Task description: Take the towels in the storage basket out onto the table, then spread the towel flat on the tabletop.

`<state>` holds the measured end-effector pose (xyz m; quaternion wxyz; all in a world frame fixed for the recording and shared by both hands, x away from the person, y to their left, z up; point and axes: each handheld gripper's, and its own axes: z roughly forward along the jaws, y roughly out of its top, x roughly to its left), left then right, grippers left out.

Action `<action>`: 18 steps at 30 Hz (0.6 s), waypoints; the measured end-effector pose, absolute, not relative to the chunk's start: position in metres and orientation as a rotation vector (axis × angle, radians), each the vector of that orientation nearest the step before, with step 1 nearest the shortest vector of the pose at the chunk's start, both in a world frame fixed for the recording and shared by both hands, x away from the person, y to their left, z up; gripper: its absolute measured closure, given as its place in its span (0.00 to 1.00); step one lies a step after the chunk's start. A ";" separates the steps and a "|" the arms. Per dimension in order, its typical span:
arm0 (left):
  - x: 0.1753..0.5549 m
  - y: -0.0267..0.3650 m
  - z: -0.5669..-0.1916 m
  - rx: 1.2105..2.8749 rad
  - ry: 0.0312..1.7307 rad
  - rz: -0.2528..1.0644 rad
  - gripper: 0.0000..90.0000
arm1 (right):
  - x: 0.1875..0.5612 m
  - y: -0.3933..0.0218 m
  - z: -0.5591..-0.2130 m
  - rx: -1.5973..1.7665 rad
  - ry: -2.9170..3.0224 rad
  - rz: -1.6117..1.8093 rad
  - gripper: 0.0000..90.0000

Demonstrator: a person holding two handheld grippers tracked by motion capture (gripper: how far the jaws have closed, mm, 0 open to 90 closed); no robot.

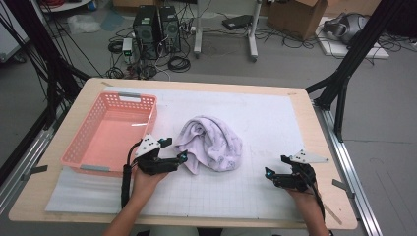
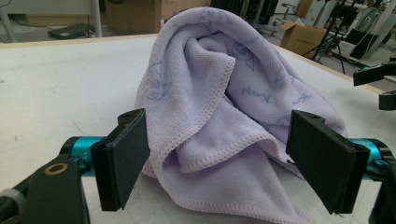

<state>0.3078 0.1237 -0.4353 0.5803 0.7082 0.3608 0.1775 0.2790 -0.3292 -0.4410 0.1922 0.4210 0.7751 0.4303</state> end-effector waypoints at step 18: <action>0.309 0.121 -0.439 1.689 0.849 0.386 0.29 | 0.289 -0.312 -0.442 1.184 2.210 1.204 0.18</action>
